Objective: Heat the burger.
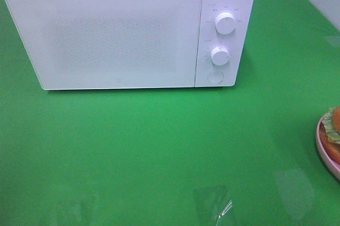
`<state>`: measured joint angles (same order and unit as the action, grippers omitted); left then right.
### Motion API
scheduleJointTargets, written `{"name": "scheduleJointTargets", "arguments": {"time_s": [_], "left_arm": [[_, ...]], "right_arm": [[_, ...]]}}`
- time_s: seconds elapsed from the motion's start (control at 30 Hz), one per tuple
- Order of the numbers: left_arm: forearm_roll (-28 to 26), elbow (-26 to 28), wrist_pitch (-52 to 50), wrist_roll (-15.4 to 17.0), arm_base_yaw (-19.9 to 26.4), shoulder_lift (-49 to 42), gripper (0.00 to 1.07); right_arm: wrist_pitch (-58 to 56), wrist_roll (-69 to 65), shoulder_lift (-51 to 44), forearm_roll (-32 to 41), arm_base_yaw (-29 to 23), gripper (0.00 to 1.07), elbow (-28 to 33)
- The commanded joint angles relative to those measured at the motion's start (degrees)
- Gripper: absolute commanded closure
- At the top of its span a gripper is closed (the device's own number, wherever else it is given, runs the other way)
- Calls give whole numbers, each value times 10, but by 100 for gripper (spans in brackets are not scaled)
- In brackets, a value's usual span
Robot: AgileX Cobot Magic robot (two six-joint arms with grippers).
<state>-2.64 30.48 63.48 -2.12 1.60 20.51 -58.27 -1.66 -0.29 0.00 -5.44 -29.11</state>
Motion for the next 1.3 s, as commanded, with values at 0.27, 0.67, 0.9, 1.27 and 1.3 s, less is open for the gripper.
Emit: {"name": "scheduleJointTargets", "arguments": {"time_s": [0.27,0.67,0.9,1.27,1.3], "left_arm": [[12,-19,-41,-3,2,-80,21],[10,-19,-41,1,2,-131,21],[11,-19,-41,1,2,-217,21],[11,-19,-41,1,2,-222,21],[11,-19,-41,1,2,-222,21]], "right_arm": [[9,-2,-13,-5,1,31,1],[9,-2,-13,-5,1,31,1],[9,-2,-13,-5,1,31,1],[9,-2,-11,-5,1,31,1],[9,-2,-11,-5,1,31,1]]}}
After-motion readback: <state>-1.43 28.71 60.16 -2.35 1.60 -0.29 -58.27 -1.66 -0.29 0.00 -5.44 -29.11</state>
